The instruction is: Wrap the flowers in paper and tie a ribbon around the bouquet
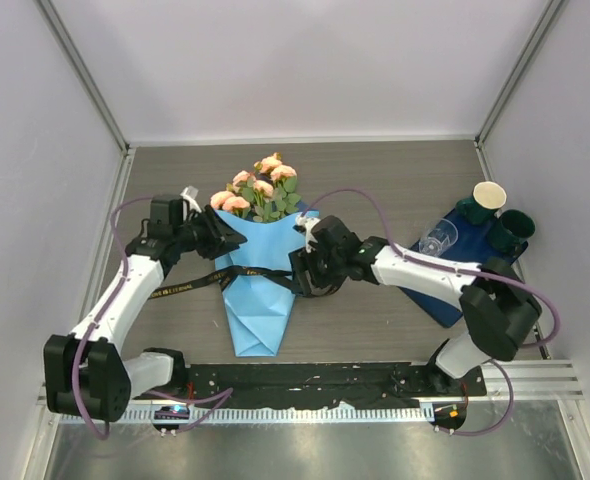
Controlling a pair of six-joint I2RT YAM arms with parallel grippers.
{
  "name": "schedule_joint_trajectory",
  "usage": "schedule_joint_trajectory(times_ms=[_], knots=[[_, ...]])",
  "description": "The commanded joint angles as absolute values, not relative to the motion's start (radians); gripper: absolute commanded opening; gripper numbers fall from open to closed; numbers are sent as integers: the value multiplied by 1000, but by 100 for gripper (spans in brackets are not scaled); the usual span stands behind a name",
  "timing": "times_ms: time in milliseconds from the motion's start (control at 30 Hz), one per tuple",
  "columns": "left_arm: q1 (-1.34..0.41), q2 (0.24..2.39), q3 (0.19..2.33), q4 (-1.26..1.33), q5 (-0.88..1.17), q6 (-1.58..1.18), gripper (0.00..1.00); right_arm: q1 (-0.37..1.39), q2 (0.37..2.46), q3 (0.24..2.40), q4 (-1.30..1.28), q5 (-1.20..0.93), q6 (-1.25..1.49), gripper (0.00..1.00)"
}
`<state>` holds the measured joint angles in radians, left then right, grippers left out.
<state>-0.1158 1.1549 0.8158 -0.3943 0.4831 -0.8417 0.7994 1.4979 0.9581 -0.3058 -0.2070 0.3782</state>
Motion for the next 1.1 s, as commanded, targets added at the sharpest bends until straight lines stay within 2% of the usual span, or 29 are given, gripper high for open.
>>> schedule_joint_trajectory(times_ms=[0, 167, 300, 433, 533, 767, 867, 900, 1067], knots=[[-173, 1219, 877, -224, 555, -887, 37, 821, 1597, 985, -264, -200, 181, 69], [-218, 1428, 960, -218, 617, -865, 22, 902, 1634, 971, -239, -49, 40, 69], [-219, 1534, 1014, -342, 604, -777, 9, 942, 1658, 950, -193, 101, 5, 69], [-218, 1542, 1017, -399, 525, -721, 6, 1006, 1706, 946, -138, 305, -28, 67], [-218, 1539, 1008, -419, 494, -689, 3, 1043, 1743, 931, -105, 400, -38, 61], [-218, 1571, 999, -446, 499, -666, 0, 1051, 1775, 925, -94, 423, -15, 45], [-218, 1569, 991, -449, 488, -664, 0, 1052, 1801, 927, -63, 458, 8, 31], [-218, 1565, 989, -451, 485, -661, 0, 1054, 1812, 931, -61, 463, 24, 19], [-216, 1539, 985, -471, 420, -623, 0, 1086, 1767, 933, -93, 488, 81, 0]])
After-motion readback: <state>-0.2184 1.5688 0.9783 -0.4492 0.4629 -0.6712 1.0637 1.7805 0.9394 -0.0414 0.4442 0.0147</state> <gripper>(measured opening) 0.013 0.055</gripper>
